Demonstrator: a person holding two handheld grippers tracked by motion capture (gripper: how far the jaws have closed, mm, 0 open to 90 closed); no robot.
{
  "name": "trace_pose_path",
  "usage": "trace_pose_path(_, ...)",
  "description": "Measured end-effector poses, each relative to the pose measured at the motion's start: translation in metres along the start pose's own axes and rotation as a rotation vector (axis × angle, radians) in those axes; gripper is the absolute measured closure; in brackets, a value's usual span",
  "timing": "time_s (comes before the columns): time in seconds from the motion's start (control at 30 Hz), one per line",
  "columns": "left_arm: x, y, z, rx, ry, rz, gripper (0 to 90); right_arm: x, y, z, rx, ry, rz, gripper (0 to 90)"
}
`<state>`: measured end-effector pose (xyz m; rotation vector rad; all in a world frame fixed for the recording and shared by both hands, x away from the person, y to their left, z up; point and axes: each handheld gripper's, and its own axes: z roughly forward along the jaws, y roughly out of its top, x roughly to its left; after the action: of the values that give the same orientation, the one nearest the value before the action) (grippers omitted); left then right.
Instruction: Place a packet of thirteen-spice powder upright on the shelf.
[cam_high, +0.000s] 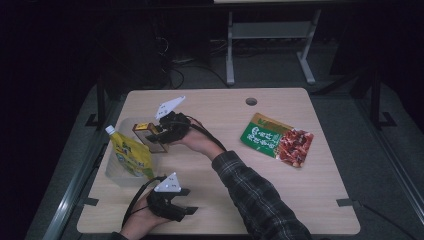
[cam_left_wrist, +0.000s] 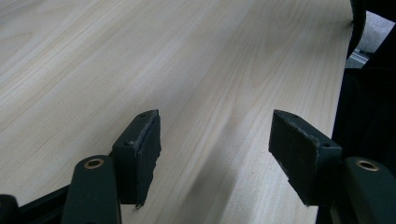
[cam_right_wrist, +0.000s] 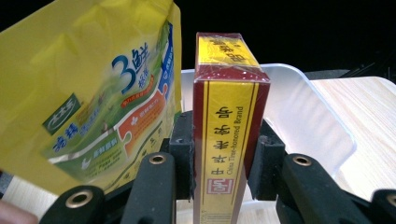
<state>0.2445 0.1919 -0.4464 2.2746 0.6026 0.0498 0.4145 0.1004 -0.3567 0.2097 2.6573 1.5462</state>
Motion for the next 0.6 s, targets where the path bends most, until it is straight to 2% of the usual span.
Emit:
trace_pose_path(0.27,-0.001,0.001,0.002,0.004,-0.005,0.016,33.5,-0.001,0.005,0.016,0.006,0.008,0.0,67.3)
trace_pose_path(0.6,-0.002,0.002,0.002,0.001,-0.011,0.009,33.5,-0.001,0.01,0.039,0.016,0.028,-0.008,67.3)
